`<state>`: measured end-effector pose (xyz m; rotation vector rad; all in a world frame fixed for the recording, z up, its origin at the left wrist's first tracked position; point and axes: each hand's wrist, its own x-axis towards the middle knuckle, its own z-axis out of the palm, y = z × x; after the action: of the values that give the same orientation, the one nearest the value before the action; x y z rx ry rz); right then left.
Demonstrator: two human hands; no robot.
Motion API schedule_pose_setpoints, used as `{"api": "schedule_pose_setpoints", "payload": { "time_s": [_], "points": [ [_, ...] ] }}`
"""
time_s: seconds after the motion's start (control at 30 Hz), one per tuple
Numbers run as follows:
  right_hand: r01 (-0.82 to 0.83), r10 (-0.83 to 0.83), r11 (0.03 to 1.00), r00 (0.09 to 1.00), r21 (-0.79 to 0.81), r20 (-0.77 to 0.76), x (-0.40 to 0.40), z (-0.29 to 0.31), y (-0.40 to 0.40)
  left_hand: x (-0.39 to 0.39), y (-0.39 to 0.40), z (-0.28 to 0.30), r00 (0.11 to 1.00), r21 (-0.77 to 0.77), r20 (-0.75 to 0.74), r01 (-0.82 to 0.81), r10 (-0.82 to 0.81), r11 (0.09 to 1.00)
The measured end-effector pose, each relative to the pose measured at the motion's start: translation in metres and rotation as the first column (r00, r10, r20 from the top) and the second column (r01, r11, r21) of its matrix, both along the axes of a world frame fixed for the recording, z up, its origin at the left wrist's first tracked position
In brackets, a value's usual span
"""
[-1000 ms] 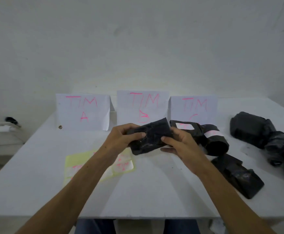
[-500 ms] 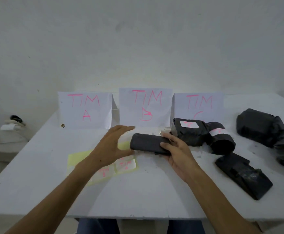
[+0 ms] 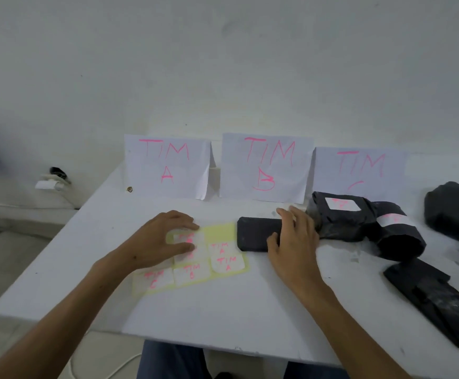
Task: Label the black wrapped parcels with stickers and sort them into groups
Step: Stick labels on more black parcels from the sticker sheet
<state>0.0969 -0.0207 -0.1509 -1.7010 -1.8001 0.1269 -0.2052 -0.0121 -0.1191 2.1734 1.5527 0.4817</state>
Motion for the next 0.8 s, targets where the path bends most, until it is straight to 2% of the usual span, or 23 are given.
{"api": "schedule_pose_setpoints", "payload": {
  "time_s": [0.1,0.2,0.27,0.37,0.43,0.67,0.8],
  "points": [
    [-0.114,0.108,0.987,0.993,0.117,0.052,-0.023,0.004,-0.002,0.000,0.002,-0.001,1.000,0.019,0.008,0.010,-0.010,1.000],
    [-0.334,0.332,0.935,0.943,0.118,0.037,-0.048,0.009,-0.002,0.002,0.003,0.005,1.000,0.003,0.005,-0.005,0.005,1.000],
    [-0.431,0.427,0.897,0.902,0.096,0.060,-0.062,0.007,-0.002,0.002,0.003,0.008,0.995,0.022,-0.048,-0.083,0.084,0.996],
    [-0.448,0.436,0.890,0.891,0.089,0.126,-0.076,-0.005,0.000,0.000,-0.005,0.009,0.953,0.137,-0.197,-0.205,0.229,0.969],
    [-0.427,0.414,0.900,0.901,0.090,0.131,-0.079,-0.009,0.001,0.000,-0.011,0.008,0.929,0.193,-0.223,-0.254,0.295,0.948],
    [-0.426,0.416,0.899,0.904,0.106,0.099,-0.079,-0.013,0.000,0.010,-0.026,0.007,0.911,0.230,-0.141,-0.349,0.387,0.908],
    [-0.439,0.436,0.893,0.898,0.102,0.058,-0.078,-0.012,0.002,0.019,-0.027,0.004,0.898,0.184,0.001,-0.432,0.440,0.883]
  ]
}}
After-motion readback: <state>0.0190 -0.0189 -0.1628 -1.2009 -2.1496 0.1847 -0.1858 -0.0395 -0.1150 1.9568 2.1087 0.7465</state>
